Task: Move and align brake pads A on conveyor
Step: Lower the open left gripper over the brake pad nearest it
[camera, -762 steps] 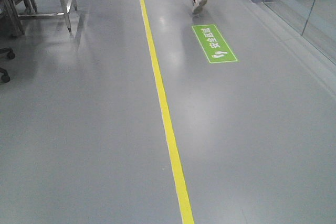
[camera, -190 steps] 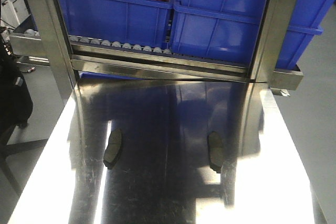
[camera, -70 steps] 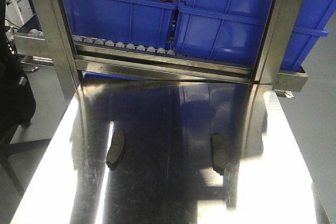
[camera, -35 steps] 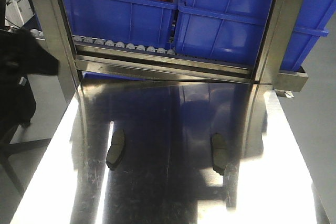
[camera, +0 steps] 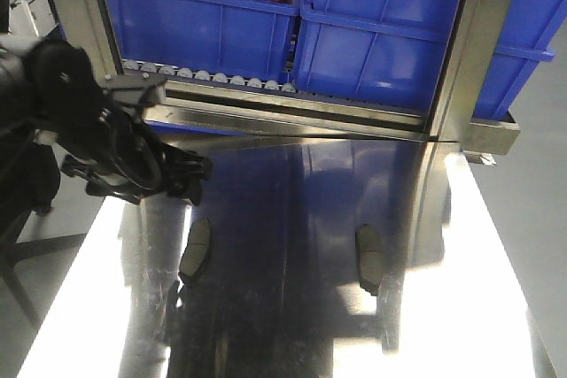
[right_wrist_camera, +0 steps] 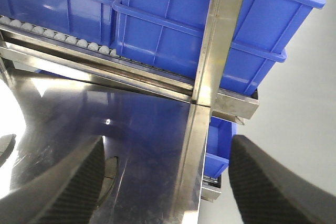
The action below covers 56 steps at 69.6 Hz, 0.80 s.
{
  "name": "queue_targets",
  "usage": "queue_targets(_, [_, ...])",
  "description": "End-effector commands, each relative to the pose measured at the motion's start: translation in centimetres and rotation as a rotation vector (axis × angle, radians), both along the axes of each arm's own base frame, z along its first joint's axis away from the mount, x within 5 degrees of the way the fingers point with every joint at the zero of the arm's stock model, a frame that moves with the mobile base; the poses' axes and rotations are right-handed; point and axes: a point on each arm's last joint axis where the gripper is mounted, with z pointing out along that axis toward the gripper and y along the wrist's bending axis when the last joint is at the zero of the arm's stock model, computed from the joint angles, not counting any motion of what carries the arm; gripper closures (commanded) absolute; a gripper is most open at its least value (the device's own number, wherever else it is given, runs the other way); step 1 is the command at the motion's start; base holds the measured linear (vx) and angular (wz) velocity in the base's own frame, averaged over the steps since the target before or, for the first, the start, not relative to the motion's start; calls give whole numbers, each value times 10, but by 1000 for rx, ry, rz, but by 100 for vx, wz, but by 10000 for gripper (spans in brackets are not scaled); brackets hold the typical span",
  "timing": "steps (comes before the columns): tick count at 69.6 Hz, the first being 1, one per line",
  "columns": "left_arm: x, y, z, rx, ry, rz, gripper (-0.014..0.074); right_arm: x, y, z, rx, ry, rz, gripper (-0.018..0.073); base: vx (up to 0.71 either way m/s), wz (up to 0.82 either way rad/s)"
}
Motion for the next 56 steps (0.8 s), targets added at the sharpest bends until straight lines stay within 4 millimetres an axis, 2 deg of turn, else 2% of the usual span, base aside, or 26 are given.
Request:
queue_targets(1, [5, -9, 6, -39, -62, 16, 52, 0, -1, 11, -6, -87, -5, 82, 0, 0])
queue_targets(14, [17, -13, -24, -16, 19, 84, 52, -1, -1, 11, -6, -82, -4, 82, 0, 0])
queue_targets(24, [21, -11, -35, 47, 61, 109, 52, -1, -1, 11, -6, -81, -4, 82, 0, 0])
queue_targets(36, [31, -18, -35, 169, 97, 80, 52, -1, -1, 11, -6, -81, -4, 82, 0, 0])
queue_targets(56, [49, -42, -31, 161, 161, 67, 52, -1, -1, 10, -6, -80, -4, 82, 0, 0])
